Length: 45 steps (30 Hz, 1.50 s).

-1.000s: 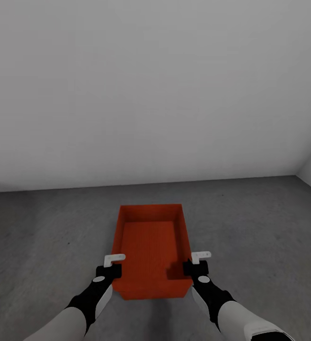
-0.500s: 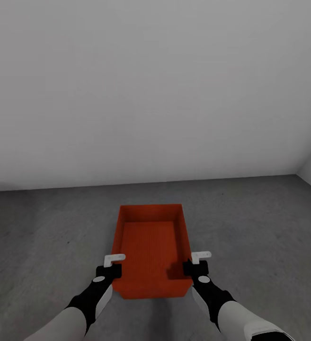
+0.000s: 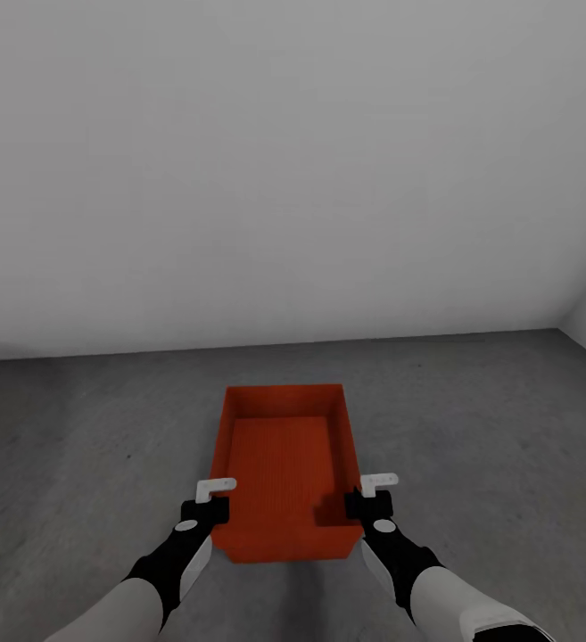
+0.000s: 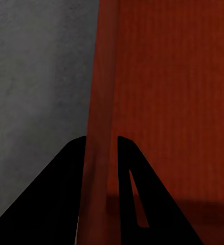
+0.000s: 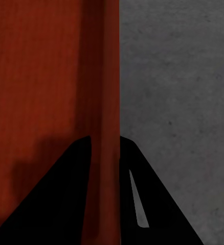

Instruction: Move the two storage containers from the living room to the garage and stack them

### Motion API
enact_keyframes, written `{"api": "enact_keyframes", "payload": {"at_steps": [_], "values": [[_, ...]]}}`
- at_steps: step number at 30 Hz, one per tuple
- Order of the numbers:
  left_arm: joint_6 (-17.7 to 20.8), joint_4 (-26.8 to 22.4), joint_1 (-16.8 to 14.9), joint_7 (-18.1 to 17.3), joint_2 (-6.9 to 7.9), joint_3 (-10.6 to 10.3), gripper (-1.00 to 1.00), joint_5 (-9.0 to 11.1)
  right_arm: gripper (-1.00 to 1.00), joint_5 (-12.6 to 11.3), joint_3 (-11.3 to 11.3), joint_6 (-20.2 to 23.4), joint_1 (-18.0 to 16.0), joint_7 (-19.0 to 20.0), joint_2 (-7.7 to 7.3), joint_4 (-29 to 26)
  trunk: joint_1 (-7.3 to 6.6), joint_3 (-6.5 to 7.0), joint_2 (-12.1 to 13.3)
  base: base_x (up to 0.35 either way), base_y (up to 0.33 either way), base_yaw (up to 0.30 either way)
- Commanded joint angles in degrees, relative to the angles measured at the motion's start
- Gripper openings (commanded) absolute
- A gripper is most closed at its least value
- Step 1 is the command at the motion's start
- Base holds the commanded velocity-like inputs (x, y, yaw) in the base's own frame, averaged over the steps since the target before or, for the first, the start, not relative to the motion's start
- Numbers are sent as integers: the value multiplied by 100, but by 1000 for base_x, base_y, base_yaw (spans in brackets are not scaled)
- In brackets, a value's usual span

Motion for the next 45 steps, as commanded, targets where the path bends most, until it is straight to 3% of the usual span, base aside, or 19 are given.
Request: {"api": "enact_keyframes", "payload": {"at_steps": [1,45], "values": [[-5,18,1,346,7,43,-100,11,-100,96,-124,-19,-9,-80,-4,-18,-1,-4,-2,0,0,0],[-5,25,1,346,-2,43,-100,20,-100,96,-116,-19,-9,-80,-2,-18,65,-57,-122,12,0,0]]}}
